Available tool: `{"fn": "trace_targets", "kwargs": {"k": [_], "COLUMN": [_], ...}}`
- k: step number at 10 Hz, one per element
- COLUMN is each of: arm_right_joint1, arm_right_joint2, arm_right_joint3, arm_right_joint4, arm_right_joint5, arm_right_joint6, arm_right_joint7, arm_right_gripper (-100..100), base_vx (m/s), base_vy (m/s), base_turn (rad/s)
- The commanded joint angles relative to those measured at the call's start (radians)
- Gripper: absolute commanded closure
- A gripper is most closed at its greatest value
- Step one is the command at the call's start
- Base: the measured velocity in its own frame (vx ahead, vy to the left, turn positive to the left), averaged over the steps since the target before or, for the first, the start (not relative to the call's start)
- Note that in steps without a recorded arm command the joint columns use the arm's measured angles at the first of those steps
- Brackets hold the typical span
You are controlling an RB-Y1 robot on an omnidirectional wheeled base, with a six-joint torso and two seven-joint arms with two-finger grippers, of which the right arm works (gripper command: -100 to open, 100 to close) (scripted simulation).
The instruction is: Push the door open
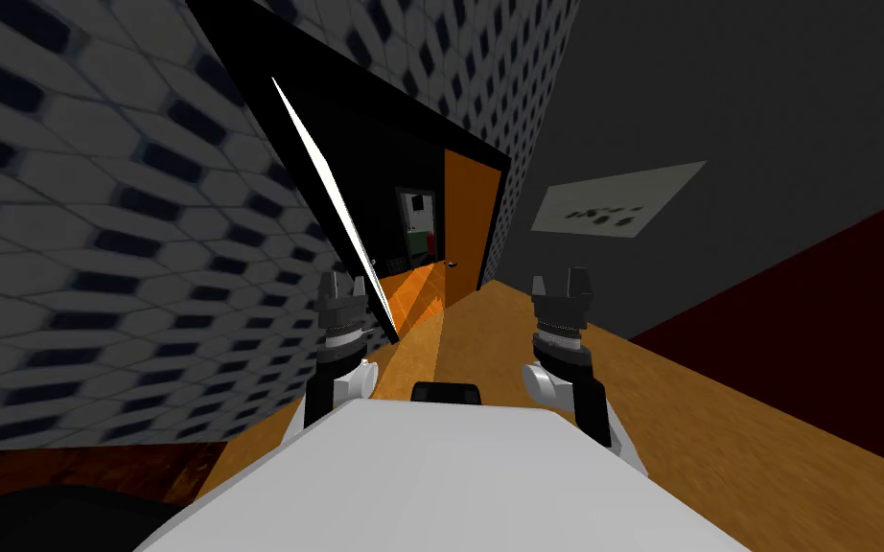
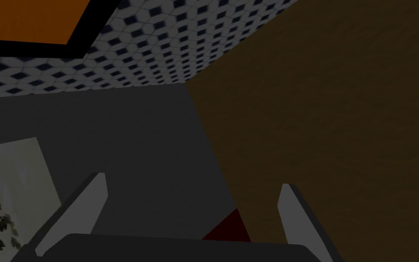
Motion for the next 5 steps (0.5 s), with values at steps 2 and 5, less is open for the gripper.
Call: {"fn": "trace_targets", "kwargs": {"k": [2, 5], "arm_right_joint1": [-0.017, -0.037], "arm_right_joint2": [-0.009, -0.018], "arm_right_joint3": [0.024, 0.055], "arm_right_joint4": [0.047, 0.106], "arm_right_joint5": [0.000, 0.000], "arm_right_joint6": [-0.006, -0.013], "arm_right_joint7": [-0.006, -0.012], "arm_right_gripper": [-100, -100], "base_vx": [0.194, 0.150], "base_vy": [-0.028, -0.031], "base_turn": [-0.014, -0.010]}}
